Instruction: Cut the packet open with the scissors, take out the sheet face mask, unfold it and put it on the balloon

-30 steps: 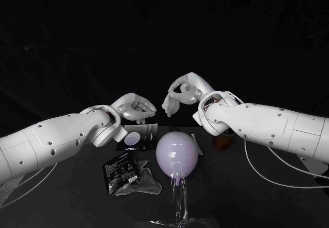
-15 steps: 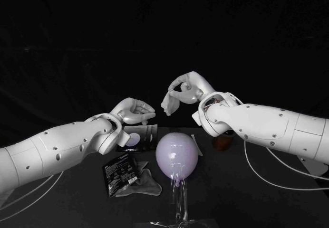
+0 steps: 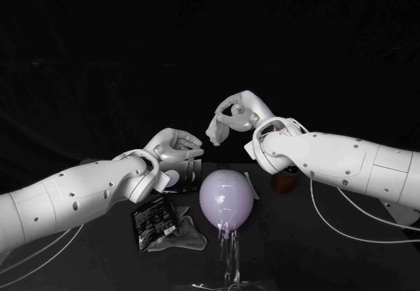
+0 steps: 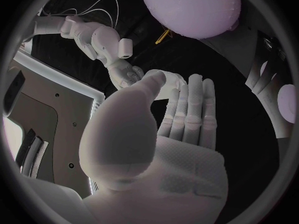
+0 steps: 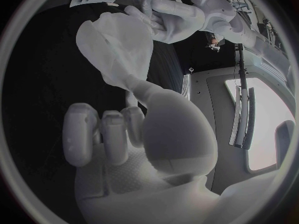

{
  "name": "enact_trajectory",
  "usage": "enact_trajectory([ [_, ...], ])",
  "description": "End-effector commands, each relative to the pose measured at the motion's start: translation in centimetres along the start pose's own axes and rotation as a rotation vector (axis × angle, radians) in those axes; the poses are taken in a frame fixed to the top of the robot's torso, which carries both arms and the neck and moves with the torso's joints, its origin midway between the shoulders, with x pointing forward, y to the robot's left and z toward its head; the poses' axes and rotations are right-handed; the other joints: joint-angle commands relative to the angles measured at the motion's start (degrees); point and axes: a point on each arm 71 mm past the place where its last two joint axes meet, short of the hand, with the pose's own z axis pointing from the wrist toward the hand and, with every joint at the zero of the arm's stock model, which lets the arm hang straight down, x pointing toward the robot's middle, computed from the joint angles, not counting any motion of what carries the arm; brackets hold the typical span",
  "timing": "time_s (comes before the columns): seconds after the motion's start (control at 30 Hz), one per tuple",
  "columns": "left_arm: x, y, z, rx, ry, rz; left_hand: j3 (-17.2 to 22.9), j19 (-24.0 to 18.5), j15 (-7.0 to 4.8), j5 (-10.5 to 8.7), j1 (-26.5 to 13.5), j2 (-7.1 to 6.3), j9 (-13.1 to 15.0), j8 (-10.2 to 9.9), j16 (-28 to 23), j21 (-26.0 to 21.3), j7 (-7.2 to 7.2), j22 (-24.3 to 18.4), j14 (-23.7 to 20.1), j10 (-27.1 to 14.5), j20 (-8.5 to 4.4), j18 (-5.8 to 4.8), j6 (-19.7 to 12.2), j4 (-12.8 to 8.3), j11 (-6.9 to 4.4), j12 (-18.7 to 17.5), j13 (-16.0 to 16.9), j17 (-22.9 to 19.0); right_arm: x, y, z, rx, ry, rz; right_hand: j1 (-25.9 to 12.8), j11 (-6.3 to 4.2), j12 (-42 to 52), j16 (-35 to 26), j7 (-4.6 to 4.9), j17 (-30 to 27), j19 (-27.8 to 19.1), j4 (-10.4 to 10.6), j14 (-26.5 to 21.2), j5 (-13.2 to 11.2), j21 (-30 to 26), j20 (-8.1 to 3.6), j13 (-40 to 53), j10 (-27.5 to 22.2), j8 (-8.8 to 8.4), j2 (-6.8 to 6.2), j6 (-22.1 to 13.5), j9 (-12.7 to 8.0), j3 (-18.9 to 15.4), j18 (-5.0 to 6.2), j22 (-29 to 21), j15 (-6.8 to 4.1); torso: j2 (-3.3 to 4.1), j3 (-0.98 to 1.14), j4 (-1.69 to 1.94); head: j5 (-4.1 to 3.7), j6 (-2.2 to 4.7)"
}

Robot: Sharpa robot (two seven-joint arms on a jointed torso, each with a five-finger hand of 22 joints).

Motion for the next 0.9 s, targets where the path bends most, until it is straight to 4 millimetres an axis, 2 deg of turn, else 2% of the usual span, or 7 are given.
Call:
enact_trajectory([
  [0.03,0.4,-0.8,0.1,0.096,-0.031,0.101,-1.92,0.72,0.31,-0.46,0.96,0.20,0.56,1.46,1.48,-1.12,0.27,-0.66,-1.27,-1.66,0.38,0.32,-1.69,-0.20,0.25,3.12,1.36,1.17,-0.1,0.1,0.1,0.011,-0.021,-0.004,-0.50,-0.39,0.23,0.31,-0.17,14.61,0.84,-0.08,5.83,0.30,0.25,-0.18,9.16,1.57,0.48,-0.13,0.21,0.18,0.41,-0.79,11.92,-0.42,0.06,-0.03,-0.02,-0.04,0.09],
  [0.1,0.6,-0.8,0.1,0.113,-0.040,0.123,-2.94,1.22,0.33,-0.92,1.31,0.70,1.13,2.63,2.77,-1.38,0.30,-0.81,-1.93,-2.78,0.33,0.31,-2.79,-0.20,0.28,5.52,2.50,2.00,0.0,0.1,0.1,0.015,-0.022,-0.004,-0.53,-0.39,0.29,0.30,-0.16,14.59,0.86,-0.11,5.82,0.30,0.27,-0.18,9.20,1.62,0.53,-0.16,0.21,0.21,0.49,-0.80,11.92,-0.42,0.06,-0.06,-0.04,0.02,0.11],
  [0.17,0.9,-0.9,0.2,0.125,-0.051,0.138,-5.66,3.06,1.05,-4.45,3.02,2.12,4.05,7.64,7.37,-0.75,1.22,-0.44,-3.33,-6.62,-0.25,0.16,-6.63,-0.54,0.12,12.93,6.60,4.72,0.0,0.1,0.1,0.017,-0.022,-0.003,-0.53,-0.39,0.29,0.30,-0.16,14.59,0.86,-0.11,5.82,0.30,0.27,-0.18,9.20,1.62,0.53,-0.16,0.21,0.21,0.49,-0.80,11.92,-0.42,0.07,-0.06,-0.04,0.07,0.11],
  [0.2,1.1,-1.0,0.4,0.131,-0.061,0.146,-8.77,4.09,0.65,-3.88,2.33,1.94,6.02,11.91,10.54,0.13,0.77,0.14,-3.12,-9.15,-0.66,0.33,-8.25,0.26,0.72,20.07,10.43,6.10,0.0,0.1,0.1,0.019,-0.022,-0.003,-0.57,-0.39,0.32,0.32,-0.16,14.62,0.85,-0.15,5.84,0.30,0.26,-0.19,9.23,1.65,0.61,-0.19,0.21,0.24,0.62,-0.79,11.92,-0.43,0.07,-0.05,-0.04,0.14,0.13],
  [0.33,1.4,-1.1,0.6,0.123,-0.089,0.143,-12.98,6.52,0.15,-4.98,1.70,3.10,8.86,18.77,16.91,3.68,0.90,2.29,-1.44,-12.66,-1.94,0.39,-9.97,2.28,-0.11,31.77,16.74,8.70,0.1,0.2,0.1,0.022,-0.020,-0.001,-0.68,-0.40,0.41,0.32,-0.16,14.64,0.85,-0.26,5.84,0.30,0.25,-0.20,9.29,1.71,0.78,-0.33,0.19,0.31,0.90,-0.79,11.91,-0.44,0.01,-0.01,-0.05,0.19,0.11],
  [0.67,2.1,-1.4,1.0,0.053,-0.148,0.063,-26.50,6.24,-0.18,-4.77,2.52,4.63,11.33,26.51,25.09,10.64,0.53,7.09,-1.34,-18.71,-2.83,0.14,-13.60,11.81,-0.37,45.31,23.59,11.81,0.6,0.6,0.3,0.025,-0.018,-0.003,-0.83,-0.40,0.69,0.35,-0.14,14.68,0.91,-0.58,5.86,0.38,0.34,-0.22,9.50,1.91,1.19,-0.49,0.21,0.44,1.83,-0.81,11.93,-0.45,0.04,0.04,-0.02,0.04,0.23],
  [0.9,3.0,-1.9,1.0,0.041,-0.141,0.019,-29.62,5.56,-0.20,-4.78,1.36,5.18,11.12,27.64,26.04,11.67,0.41,7.94,-1.46,-19.10,-2.69,0.23,-13.63,12.00,-0.39,47.29,24.10,11.83,0.8,0.7,0.4,0.028,-0.020,-0.008,-0.96,-0.39,0.66,0.36,-0.13,14.70,0.92,-0.71,5.87,0.39,0.33,-0.22,9.49,1.91,1.35,-0.60,0.20,0.48,2.23,-0.80,11.93,-0.45,0.03,0.02,-0.06,-0.04,0.10],
])
